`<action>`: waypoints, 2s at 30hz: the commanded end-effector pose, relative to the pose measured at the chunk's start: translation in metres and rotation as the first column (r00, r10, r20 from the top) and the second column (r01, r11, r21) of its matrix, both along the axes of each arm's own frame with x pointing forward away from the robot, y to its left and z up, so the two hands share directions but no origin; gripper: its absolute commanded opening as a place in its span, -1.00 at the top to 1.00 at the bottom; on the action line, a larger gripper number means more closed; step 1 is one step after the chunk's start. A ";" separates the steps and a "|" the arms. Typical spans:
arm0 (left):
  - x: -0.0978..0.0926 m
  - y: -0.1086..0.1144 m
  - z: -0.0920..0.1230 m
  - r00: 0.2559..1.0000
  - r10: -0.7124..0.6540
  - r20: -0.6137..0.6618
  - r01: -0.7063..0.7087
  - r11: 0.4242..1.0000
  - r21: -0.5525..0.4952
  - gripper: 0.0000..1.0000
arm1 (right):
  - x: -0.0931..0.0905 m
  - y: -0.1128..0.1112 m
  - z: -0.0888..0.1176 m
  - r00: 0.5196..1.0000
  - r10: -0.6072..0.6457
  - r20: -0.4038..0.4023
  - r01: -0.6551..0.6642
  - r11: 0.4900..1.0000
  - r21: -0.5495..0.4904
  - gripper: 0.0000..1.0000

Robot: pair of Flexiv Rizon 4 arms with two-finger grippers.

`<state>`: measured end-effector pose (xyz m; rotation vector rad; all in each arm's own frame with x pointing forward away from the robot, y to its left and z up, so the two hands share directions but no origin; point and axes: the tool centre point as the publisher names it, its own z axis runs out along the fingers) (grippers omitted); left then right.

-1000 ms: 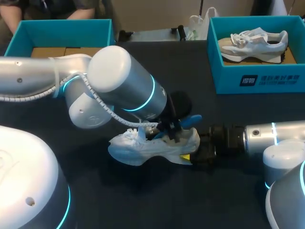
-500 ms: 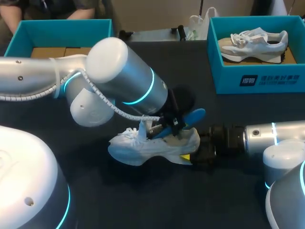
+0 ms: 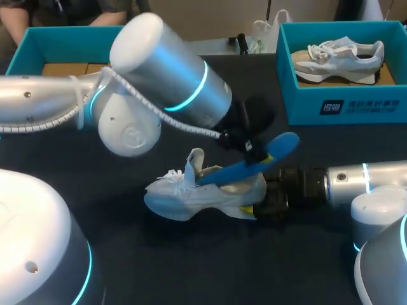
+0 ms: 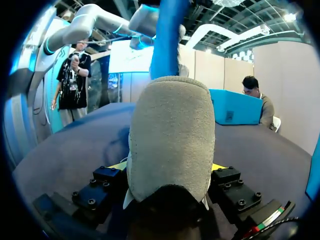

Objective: Take the shoe out of the shoebox, open the shoe tongue, remove and reinsert the insole, then place the shoe into the shoebox

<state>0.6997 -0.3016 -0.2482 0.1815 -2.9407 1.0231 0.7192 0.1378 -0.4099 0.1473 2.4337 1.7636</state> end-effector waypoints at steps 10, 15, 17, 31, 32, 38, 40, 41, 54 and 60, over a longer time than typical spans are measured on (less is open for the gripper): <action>-0.020 -0.018 0.077 0.985 -0.125 -0.120 0.106 0.983 -0.152 1.00 | -0.001 0.001 0.001 1.000 -0.001 -0.001 0.001 1.000 -0.004 1.00; -0.034 -0.020 0.108 0.981 -0.167 -0.097 0.146 0.970 -0.197 1.00 | -0.001 0.001 0.001 1.000 -0.001 -0.001 0.001 1.000 -0.004 1.00; -0.038 -0.019 0.120 0.979 -0.184 -0.085 0.164 0.965 -0.206 1.00 | -0.001 0.001 0.001 1.000 -0.001 -0.001 0.001 1.000 -0.004 1.00; -0.040 -0.018 0.127 0.978 -0.192 -0.078 0.172 0.963 -0.208 1.00 | -0.001 0.001 0.001 1.000 -0.001 -0.001 0.001 1.000 -0.004 1.00; -0.040 -0.018 0.127 0.978 -0.192 -0.078 0.172 0.963 -0.208 1.00 | -0.001 0.001 0.001 1.000 -0.001 -0.001 0.001 1.000 -0.004 1.00; -0.040 -0.018 0.127 0.978 -0.192 -0.078 0.172 0.963 -0.208 1.00 | -0.001 0.001 0.001 1.000 -0.001 -0.001 0.001 1.000 -0.004 1.00; -0.041 -0.010 0.136 0.980 -0.170 -0.105 0.138 0.957 -0.255 1.00 | -0.001 0.001 0.001 1.000 -0.001 -0.001 0.001 1.000 -0.004 1.00; -0.041 -0.007 0.142 0.979 -0.168 -0.116 0.130 0.951 -0.282 1.00 | -0.001 0.001 0.001 1.000 -0.001 -0.001 0.001 1.000 -0.004 1.00; -0.060 0.017 0.222 0.992 -0.129 -0.016 0.106 0.872 -0.478 1.00 | -0.001 0.001 0.001 1.000 -0.001 -0.001 0.001 1.000 -0.004 1.00; -0.065 0.033 0.256 0.996 -0.090 -0.016 0.063 0.795 -0.603 1.00 | -0.001 0.001 0.001 1.000 -0.001 -0.001 0.001 1.000 -0.004 1.00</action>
